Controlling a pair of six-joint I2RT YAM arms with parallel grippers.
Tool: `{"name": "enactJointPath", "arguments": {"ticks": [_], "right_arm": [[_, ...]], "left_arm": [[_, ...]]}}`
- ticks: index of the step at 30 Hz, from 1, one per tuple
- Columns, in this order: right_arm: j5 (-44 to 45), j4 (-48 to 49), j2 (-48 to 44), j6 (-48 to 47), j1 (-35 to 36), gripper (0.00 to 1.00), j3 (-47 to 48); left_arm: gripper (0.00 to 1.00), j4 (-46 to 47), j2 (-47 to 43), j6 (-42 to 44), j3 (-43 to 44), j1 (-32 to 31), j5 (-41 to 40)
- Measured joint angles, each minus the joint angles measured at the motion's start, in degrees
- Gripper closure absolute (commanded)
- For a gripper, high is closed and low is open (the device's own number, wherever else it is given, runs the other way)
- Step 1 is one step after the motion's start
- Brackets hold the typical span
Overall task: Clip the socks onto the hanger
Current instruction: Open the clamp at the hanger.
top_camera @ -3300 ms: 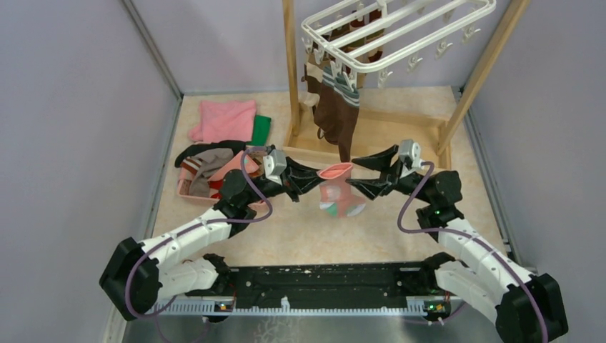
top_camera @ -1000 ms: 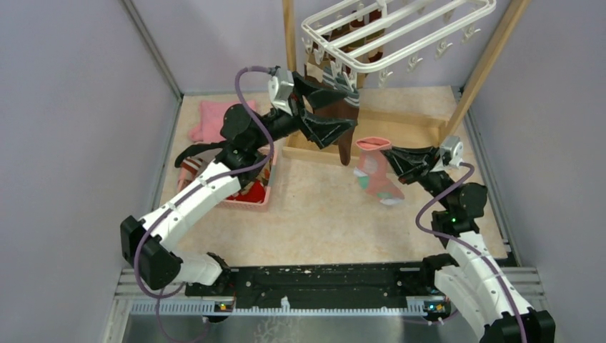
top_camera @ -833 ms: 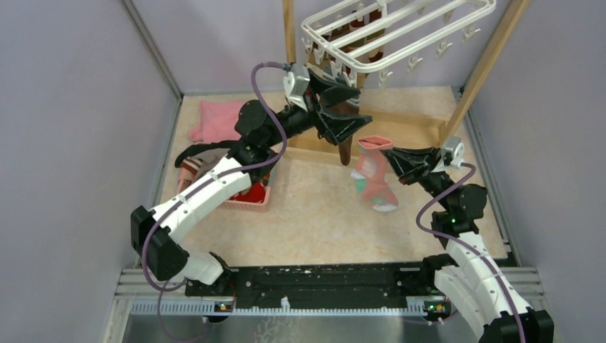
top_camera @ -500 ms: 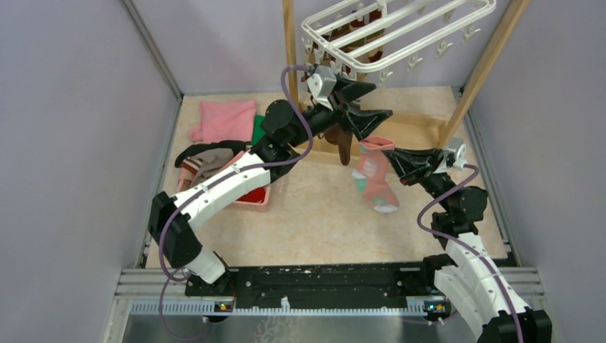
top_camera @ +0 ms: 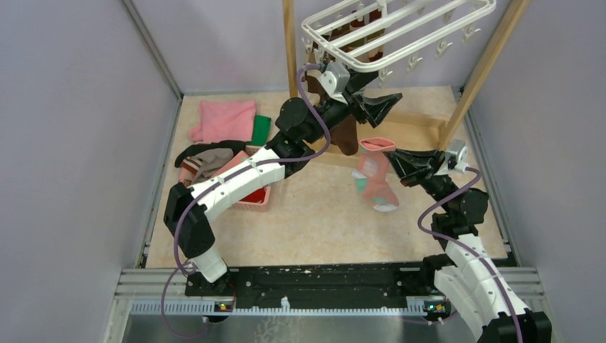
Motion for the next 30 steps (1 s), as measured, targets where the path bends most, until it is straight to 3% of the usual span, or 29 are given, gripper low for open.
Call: {"name": "enactJointPath", "arguments": {"ticks": [8, 14, 30], "right_arm": [[0.0, 0.0, 0.0, 0.2, 0.0, 1.0, 0.0], [0.0, 0.2, -0.4, 0.4, 0.0, 1.0, 0.0], [0.2, 0.5, -0.4, 0.4, 0.0, 1.0, -0.3]], "left_arm": [[0.23, 1.0, 0.6, 1.9, 1.7, -0.4, -2.3], [0.2, 2.2, 0.6, 1.8, 1.7, -0.7, -3.5], [0.28, 14.6, 2.3, 1.6, -1.6, -3.1, -8.7]]}}
